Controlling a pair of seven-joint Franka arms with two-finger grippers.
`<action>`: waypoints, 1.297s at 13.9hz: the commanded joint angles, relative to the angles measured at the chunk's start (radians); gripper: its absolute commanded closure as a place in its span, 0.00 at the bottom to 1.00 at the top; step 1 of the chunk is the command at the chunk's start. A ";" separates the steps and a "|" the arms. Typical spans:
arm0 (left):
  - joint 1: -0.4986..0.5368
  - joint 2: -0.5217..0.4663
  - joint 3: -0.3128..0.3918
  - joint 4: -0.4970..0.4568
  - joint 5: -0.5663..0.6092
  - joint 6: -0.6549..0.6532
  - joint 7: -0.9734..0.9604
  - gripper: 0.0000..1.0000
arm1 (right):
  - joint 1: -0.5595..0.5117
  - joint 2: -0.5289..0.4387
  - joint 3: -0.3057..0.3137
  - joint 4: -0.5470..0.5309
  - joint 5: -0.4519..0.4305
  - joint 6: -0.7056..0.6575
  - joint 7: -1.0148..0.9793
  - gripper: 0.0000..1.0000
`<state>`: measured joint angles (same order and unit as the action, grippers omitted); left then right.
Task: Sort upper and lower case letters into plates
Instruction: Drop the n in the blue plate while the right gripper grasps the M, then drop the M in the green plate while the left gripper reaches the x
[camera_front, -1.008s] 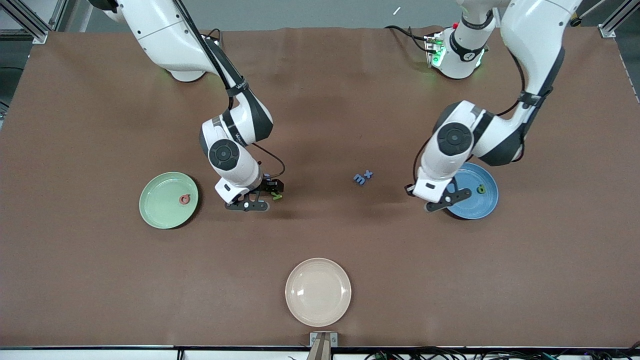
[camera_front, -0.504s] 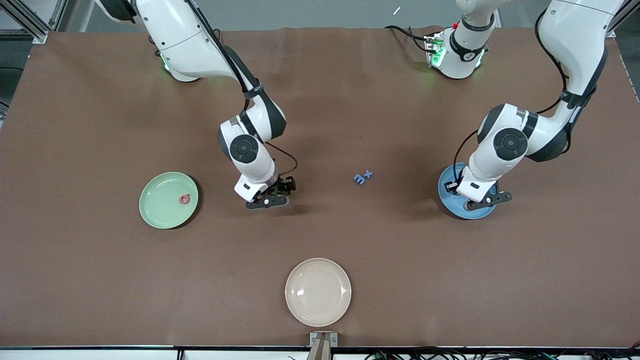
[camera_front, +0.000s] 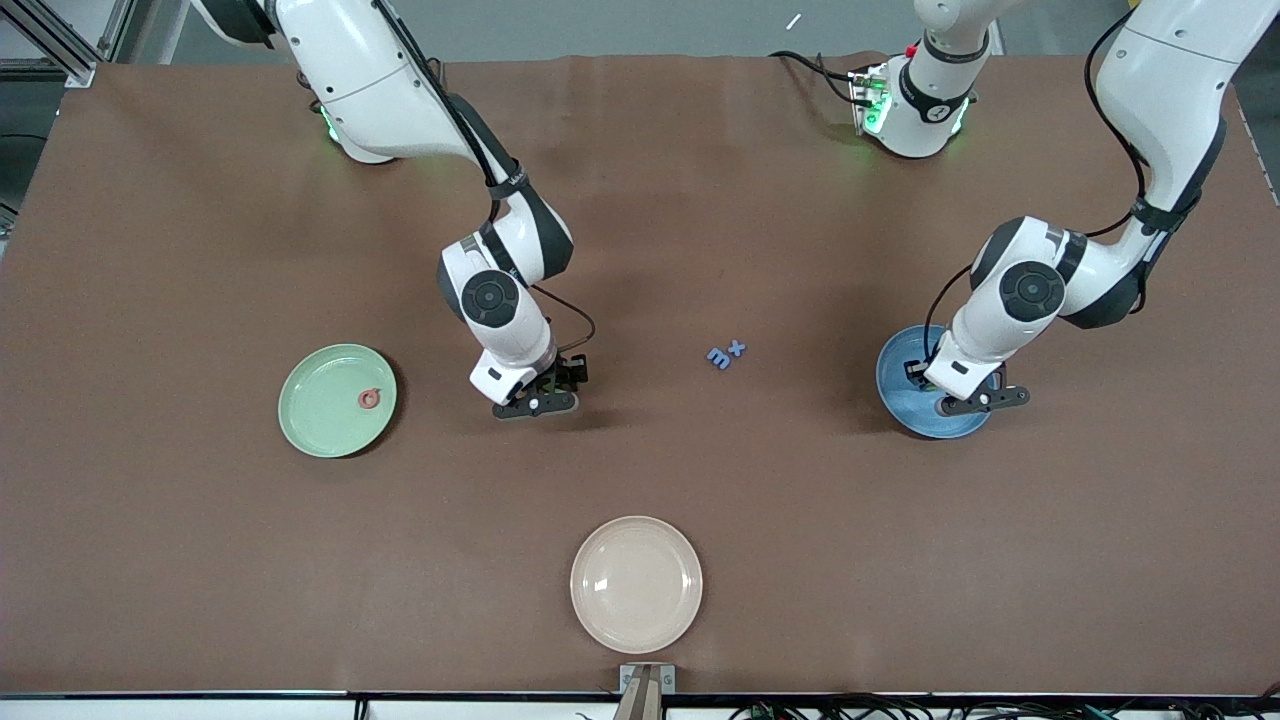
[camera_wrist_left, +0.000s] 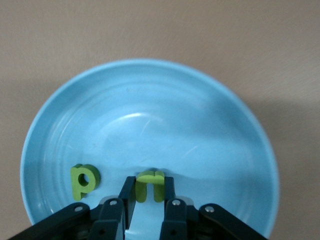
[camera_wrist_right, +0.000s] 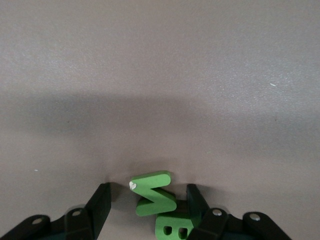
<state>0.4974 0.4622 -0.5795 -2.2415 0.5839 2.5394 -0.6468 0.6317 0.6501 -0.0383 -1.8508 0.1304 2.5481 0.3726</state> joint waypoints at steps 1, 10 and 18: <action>0.059 0.022 -0.016 -0.015 0.074 0.024 0.012 0.87 | 0.006 -0.009 -0.003 -0.027 -0.008 0.001 -0.008 0.53; 0.069 0.026 -0.060 0.003 0.094 0.035 -0.003 0.04 | -0.095 -0.070 -0.008 0.045 -0.022 -0.214 -0.015 1.00; 0.046 -0.004 -0.305 0.148 -0.093 -0.246 -0.175 0.01 | -0.467 -0.207 -0.009 -0.045 -0.023 -0.445 -0.564 1.00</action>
<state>0.5520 0.4629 -0.8420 -2.1069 0.5090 2.3282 -0.7386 0.2616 0.4810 -0.0728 -1.8054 0.1155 2.0870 -0.0829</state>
